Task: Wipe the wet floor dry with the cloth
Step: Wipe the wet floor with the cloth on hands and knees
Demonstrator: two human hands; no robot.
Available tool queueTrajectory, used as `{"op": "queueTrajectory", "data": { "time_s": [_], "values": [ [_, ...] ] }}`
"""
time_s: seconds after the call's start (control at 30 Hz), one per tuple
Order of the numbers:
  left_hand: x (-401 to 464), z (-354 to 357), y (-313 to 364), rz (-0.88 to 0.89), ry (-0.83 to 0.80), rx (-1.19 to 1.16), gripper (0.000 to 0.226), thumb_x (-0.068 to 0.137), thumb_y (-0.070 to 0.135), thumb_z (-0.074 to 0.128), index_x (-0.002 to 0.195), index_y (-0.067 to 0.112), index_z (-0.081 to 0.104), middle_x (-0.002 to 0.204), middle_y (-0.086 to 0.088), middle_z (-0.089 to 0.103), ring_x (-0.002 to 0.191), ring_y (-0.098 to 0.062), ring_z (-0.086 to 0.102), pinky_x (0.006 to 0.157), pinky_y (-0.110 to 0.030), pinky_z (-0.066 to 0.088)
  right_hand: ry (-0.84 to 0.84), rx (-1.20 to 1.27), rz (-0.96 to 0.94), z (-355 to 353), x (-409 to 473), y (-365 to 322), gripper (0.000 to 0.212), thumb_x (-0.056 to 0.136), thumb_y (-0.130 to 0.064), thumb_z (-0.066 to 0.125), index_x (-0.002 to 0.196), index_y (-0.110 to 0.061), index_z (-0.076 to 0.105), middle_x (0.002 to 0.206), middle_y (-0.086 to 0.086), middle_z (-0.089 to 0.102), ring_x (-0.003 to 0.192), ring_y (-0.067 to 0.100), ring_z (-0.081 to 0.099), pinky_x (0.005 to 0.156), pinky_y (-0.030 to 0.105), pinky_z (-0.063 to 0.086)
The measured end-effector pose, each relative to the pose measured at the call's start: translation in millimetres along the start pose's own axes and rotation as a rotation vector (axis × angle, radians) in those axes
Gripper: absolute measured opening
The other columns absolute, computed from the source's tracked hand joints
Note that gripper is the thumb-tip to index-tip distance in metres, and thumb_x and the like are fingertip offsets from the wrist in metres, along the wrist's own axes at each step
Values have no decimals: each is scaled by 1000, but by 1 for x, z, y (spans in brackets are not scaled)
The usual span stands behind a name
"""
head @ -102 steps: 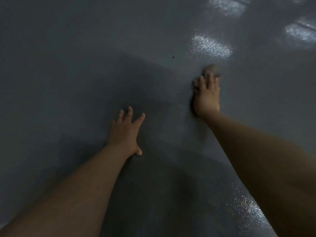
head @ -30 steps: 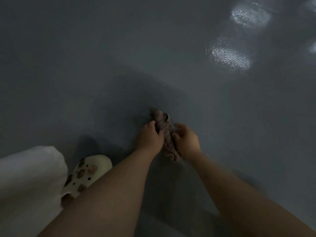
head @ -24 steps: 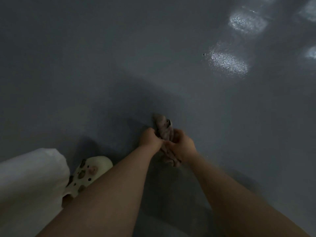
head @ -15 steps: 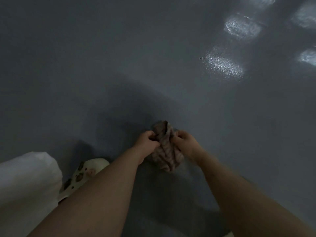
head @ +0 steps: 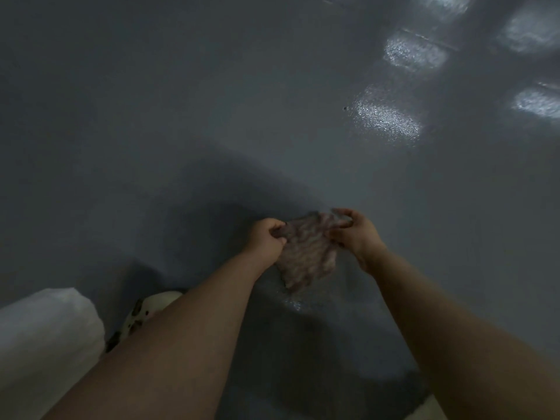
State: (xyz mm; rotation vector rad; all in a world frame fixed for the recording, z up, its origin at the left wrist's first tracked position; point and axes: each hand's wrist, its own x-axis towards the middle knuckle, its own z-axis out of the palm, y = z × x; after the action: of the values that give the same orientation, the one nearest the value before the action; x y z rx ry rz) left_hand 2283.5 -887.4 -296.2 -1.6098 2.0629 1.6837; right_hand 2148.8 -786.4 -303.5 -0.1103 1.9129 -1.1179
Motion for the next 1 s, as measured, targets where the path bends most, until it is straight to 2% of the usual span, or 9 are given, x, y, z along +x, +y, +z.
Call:
{"op": "queueTrajectory", "data": {
  "time_s": [0.13,0.23,0.3,0.5,0.57,0.67,0.73,0.87,1.0],
  "values": [
    [11,-14,23,222,246,52,29,85,-6,58,111,5,65,113,-11,66,107,-26,59,83,-16,39,-9,73,-225,-6,1,-32,31,81,20,54,104,1,62,64,-10,67,60,-3,62,66,14,53],
    [15,-26,32,577,398,277,21,77,-2,58,88,10,72,90,-9,71,84,-33,63,75,-36,48,15,122,-285,-8,0,-47,29,82,21,51,91,-4,64,58,-16,66,60,-6,61,64,10,50],
    [16,-28,21,725,435,442,20,70,4,53,72,14,71,76,-6,70,68,-33,60,65,-38,48,36,12,-286,-8,-5,-44,37,83,24,46,78,-8,65,55,-17,65,57,-6,60,62,9,48],
    [-11,-28,-50,473,100,753,40,72,-9,49,86,18,76,109,3,66,99,-30,53,79,-29,29,-147,-457,-181,-4,-22,15,48,81,18,54,46,-15,54,83,14,69,80,17,63,80,17,50],
    [-12,-26,-50,396,139,715,40,73,-11,51,92,15,74,114,2,63,105,-28,50,78,-27,26,-93,-483,-187,-3,-20,22,46,80,16,54,48,-16,54,86,13,69,83,19,63,81,19,50],
    [0,-17,-38,452,245,584,40,65,-17,52,89,6,73,104,-11,66,95,-36,55,78,-33,39,-12,-529,-194,1,-18,21,40,78,13,55,60,-22,57,76,5,67,72,16,61,81,34,52],
    [7,-6,-25,457,238,552,41,74,-12,50,108,4,68,120,-16,59,109,-37,50,91,-36,38,20,-509,-182,4,-18,17,35,79,10,56,66,-23,59,75,-1,63,72,13,58,76,32,50],
    [14,30,-5,407,71,707,52,97,24,46,147,22,32,157,-11,12,143,-31,11,116,-40,14,174,-565,-266,4,-11,15,33,77,7,54,102,-11,67,112,12,60,105,29,54,87,31,41],
    [21,65,3,352,-119,976,71,96,51,35,151,29,-4,156,-9,-24,142,-36,-20,111,-59,-7,273,-655,-288,7,-5,17,49,79,8,49,124,-8,57,136,13,46,124,32,38,100,35,33]
  ]
}}
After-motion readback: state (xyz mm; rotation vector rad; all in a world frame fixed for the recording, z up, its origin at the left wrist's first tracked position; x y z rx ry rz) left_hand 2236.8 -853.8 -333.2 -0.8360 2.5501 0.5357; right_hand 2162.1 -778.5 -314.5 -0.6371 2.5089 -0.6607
